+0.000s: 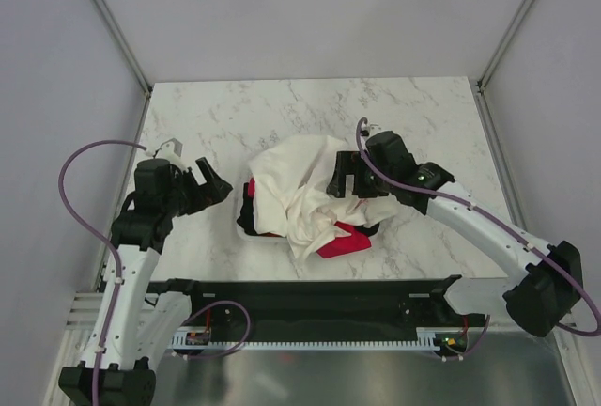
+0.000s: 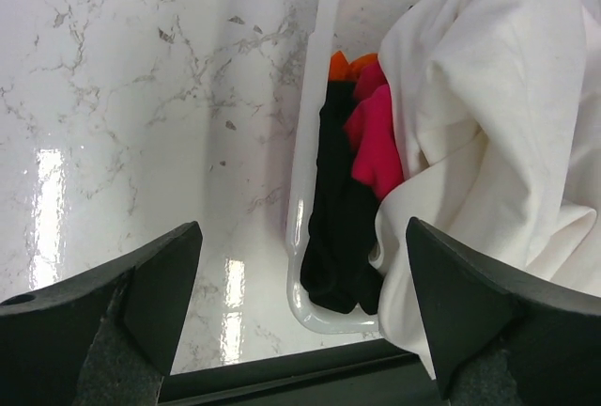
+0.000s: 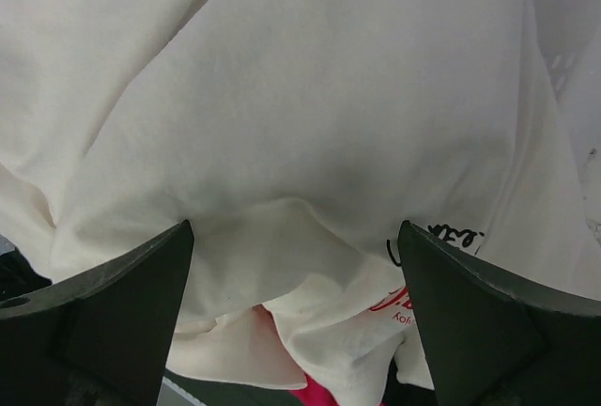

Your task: Fold and stack the t-shirts

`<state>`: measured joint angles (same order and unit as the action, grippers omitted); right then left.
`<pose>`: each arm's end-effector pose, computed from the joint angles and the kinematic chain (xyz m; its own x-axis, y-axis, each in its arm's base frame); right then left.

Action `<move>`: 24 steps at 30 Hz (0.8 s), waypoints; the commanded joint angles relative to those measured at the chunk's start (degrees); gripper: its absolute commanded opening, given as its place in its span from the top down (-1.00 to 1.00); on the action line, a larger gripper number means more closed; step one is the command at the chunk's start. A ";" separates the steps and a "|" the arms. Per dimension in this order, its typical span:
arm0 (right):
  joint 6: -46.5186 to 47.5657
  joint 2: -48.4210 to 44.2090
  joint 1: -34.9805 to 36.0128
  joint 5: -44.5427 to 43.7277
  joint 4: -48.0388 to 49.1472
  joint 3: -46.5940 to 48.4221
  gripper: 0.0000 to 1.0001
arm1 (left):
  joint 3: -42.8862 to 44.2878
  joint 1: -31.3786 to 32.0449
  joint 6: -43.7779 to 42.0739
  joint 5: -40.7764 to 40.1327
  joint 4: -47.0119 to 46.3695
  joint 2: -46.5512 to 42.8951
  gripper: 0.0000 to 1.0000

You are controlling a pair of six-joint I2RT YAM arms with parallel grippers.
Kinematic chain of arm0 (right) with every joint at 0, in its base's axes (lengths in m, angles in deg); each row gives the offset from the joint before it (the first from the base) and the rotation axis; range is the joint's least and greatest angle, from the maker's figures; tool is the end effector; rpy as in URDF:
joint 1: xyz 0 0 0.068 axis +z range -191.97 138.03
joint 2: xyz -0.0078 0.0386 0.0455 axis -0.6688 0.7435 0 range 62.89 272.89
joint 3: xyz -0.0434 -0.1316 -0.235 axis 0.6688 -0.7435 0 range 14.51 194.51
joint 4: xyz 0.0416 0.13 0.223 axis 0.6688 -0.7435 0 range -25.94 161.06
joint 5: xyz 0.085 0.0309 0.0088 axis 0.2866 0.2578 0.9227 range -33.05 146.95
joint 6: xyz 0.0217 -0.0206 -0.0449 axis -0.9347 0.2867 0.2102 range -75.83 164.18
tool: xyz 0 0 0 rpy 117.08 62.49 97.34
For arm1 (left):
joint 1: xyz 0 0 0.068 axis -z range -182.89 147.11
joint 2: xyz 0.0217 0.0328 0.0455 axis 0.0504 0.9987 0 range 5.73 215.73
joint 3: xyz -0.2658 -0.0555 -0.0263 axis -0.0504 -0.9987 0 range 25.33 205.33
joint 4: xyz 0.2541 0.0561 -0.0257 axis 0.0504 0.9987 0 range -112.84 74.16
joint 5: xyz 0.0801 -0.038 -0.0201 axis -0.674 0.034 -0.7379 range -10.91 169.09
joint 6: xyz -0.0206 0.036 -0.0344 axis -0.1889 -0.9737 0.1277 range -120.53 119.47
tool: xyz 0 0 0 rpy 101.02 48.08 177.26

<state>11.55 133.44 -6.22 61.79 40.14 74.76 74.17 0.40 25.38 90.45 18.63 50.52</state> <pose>0.2142 0.1581 0.3055 -0.7920 0.0918 -0.6036 -0.2454 0.8574 0.4524 0.1587 -0.0162 0.3104 -0.6385 -0.3925 -0.6620 -0.0741 0.8875 -0.4547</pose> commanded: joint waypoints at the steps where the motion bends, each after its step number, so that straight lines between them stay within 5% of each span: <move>1: 0.89 2.14 3.00 -3.61 -0.55 3.82 -0.96 | -3.47 -0.21 -0.52 -0.37 -1.91 -3.65 -0.92; 7: 0.54 7.93 8.62 -6.06 0.33 7.68 -0.91 | -3.93 -0.21 -1.30 -1.95 -3.15 -5.16 -0.86; 9: 0.80 10.75 9.95 -6.77 0.24 10.13 -0.49 | -3.84 -0.21 -1.48 -2.04 -3.15 -4.72 -0.82; 10: 0.72 11.54 10.91 -6.86 0.24 11.11 -0.21 | -3.75 -0.21 -1.56 -2.04 -3.15 -4.54 -0.80; 11: 0.80 12.68 11.27 -7.12 0.16 13.12 0.28 | -3.75 -0.21 -1.57 -1.95 -3.15 -4.37 -0.78; 14: 1.94 14.27 11.45 -8.00 -0.72 20.48 1.00 | -3.75 -0.21 -1.57 -1.95 -3.15 -4.37 -0.76; 19: 8.78 14.97 11.36 -17.21 -9.67 42.71 1.00 | -3.84 -0.21 -1.57 -1.78 -3.15 -4.19 -0.72; 24: 16.00 10.24 11.27 -42.42 -13.48 70.42 1.00 | -3.84 -0.21 -1.57 -1.07 -3.15 -3.75 -0.71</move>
<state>21.24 151.42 5.16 38.28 26.15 133.27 70.24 0.40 25.38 89.44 17.32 46.61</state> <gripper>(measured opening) 0.011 0.857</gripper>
